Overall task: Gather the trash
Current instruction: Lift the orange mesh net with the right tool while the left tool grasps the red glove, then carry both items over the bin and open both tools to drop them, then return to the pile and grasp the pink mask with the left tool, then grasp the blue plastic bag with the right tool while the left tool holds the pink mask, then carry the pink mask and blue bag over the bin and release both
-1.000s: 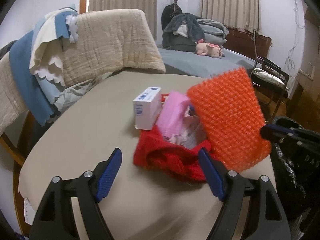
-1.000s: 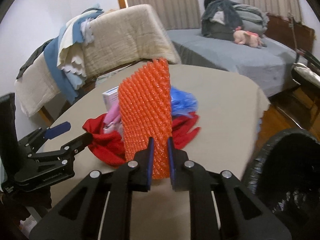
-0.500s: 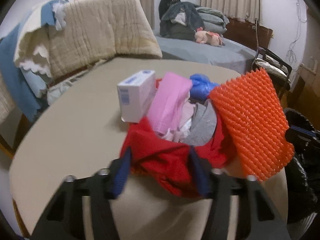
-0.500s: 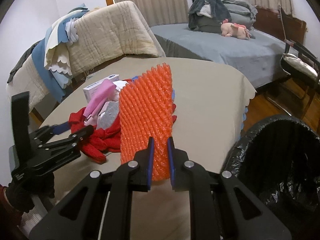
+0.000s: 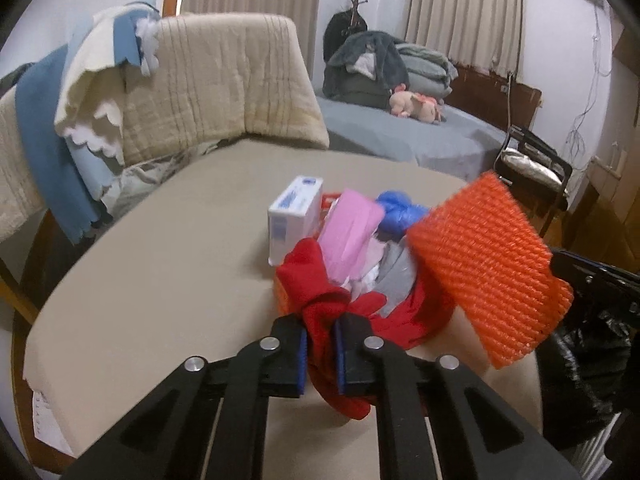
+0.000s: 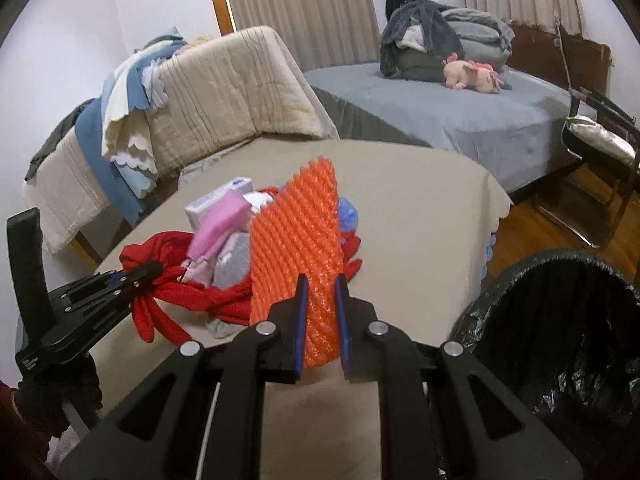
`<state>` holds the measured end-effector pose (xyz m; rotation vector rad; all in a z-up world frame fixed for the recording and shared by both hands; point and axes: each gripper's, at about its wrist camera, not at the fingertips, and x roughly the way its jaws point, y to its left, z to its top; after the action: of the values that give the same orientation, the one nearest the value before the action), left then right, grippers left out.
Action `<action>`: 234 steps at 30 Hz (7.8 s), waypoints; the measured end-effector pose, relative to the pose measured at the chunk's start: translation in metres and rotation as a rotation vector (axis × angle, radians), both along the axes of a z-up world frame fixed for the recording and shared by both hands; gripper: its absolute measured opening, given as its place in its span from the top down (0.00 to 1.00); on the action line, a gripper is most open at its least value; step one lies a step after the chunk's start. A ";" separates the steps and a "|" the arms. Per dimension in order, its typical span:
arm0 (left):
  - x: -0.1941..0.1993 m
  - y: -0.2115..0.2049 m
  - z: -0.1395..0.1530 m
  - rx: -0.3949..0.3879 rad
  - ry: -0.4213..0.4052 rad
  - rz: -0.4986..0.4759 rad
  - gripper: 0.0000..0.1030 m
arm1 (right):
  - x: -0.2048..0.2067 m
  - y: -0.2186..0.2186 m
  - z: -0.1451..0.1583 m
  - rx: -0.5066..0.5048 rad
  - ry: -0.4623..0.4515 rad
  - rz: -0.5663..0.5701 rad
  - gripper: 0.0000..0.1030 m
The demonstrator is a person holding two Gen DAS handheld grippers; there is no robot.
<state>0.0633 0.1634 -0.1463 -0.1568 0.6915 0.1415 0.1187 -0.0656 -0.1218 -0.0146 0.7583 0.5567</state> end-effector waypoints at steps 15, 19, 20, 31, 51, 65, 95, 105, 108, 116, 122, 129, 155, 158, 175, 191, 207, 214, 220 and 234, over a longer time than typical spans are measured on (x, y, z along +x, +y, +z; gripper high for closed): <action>-0.018 -0.032 0.012 -0.008 -0.006 -0.062 0.90 | -0.008 -0.003 -0.009 -0.045 0.042 0.020 0.90; -0.021 -0.041 -0.004 0.009 0.027 -0.089 0.90 | -0.005 0.004 -0.030 -0.066 0.071 0.012 0.56; -0.020 -0.042 -0.009 0.004 0.039 -0.094 0.90 | -0.004 0.005 -0.036 -0.074 0.079 0.008 0.54; -0.017 -0.040 -0.030 0.002 0.088 -0.082 0.90 | 0.018 0.015 -0.092 -0.112 0.210 0.036 0.57; -0.015 -0.085 0.031 -0.002 -0.038 -0.195 0.90 | -0.012 -0.043 0.028 0.007 -0.013 -0.017 0.89; 0.013 -0.186 0.050 -0.043 -0.079 -0.472 0.90 | -0.027 -0.166 0.039 -0.057 -0.067 -0.304 0.89; 0.037 -0.205 0.030 -0.065 -0.040 -0.471 0.15 | -0.032 -0.227 0.013 -0.046 -0.060 -0.501 0.08; 0.019 -0.101 0.041 0.024 -0.087 -0.196 0.14 | -0.002 -0.126 0.019 -0.012 -0.074 -0.308 0.08; 0.022 -0.075 0.040 0.041 -0.091 -0.133 0.15 | 0.008 -0.098 0.019 -0.013 -0.084 -0.260 0.08; 0.048 -0.020 0.020 0.054 -0.057 -0.027 0.26 | 0.037 -0.048 0.010 -0.014 -0.088 -0.196 0.08; 0.067 0.000 -0.007 0.012 0.008 -0.018 0.43 | 0.054 -0.020 -0.004 -0.037 -0.085 -0.164 0.08; 0.084 0.005 -0.027 -0.038 0.059 -0.047 0.62 | 0.067 0.001 -0.019 -0.057 -0.064 -0.134 0.08; 0.100 0.018 -0.013 -0.088 0.014 -0.034 0.86 | 0.122 0.065 -0.051 -0.050 -0.002 -0.034 0.08; 0.101 0.022 -0.013 -0.097 0.012 -0.030 0.86 | 0.131 0.075 -0.060 -0.061 0.023 -0.008 0.08; 0.106 0.029 -0.014 -0.102 0.006 -0.011 0.86 | 0.135 0.096 -0.064 -0.043 0.043 0.113 0.71; 0.097 0.005 0.000 -0.071 0.006 -0.034 0.86 | 0.107 0.071 -0.040 -0.019 0.062 0.149 0.70; 0.106 0.013 -0.016 -0.086 0.026 -0.009 0.86 | 0.146 0.080 -0.077 -0.045 0.185 0.096 0.39; 0.107 0.013 -0.014 -0.084 0.030 -0.008 0.86 | 0.133 0.085 -0.067 -0.055 0.135 0.157 0.62; 0.105 0.009 -0.003 -0.072 0.012 -0.017 0.86 | 0.121 0.070 -0.033 -0.008 0.045 0.132 0.63; 0.078 -0.036 0.053 -0.073 -0.077 -0.096 0.86 | 0.075 0.004 0.046 0.094 -0.099 0.037 0.62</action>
<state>0.1416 0.1277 -0.0932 -0.1978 0.6267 0.0185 0.1933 -0.0619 -0.0761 0.0309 0.6360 0.6216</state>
